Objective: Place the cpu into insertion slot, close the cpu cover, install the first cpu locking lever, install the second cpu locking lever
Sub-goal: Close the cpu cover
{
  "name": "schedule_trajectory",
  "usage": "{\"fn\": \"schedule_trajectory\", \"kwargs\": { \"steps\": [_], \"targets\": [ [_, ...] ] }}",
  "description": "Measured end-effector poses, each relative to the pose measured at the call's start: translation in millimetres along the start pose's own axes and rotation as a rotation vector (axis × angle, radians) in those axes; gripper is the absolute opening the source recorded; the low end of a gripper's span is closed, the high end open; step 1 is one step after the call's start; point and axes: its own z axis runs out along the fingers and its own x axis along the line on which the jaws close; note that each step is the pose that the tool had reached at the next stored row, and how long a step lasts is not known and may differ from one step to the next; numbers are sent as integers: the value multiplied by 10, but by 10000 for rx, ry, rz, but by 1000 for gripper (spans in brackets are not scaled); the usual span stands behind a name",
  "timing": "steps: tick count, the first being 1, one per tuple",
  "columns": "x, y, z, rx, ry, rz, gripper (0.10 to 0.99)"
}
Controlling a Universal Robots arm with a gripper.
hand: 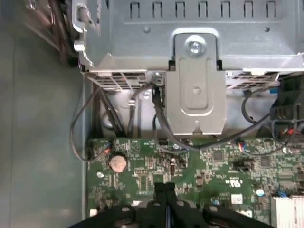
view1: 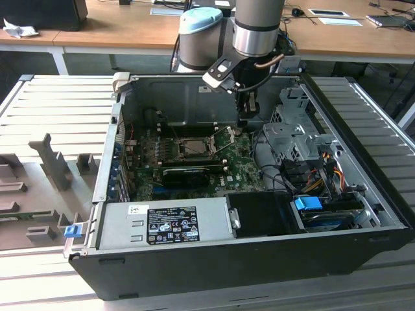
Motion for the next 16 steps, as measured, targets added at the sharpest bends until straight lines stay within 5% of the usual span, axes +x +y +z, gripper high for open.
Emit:
{"fn": "schedule_trajectory", "kwargs": {
  "steps": [16],
  "targets": [
    [-1, -4, 139, -41, 9, -158, 106]
  ]
}}
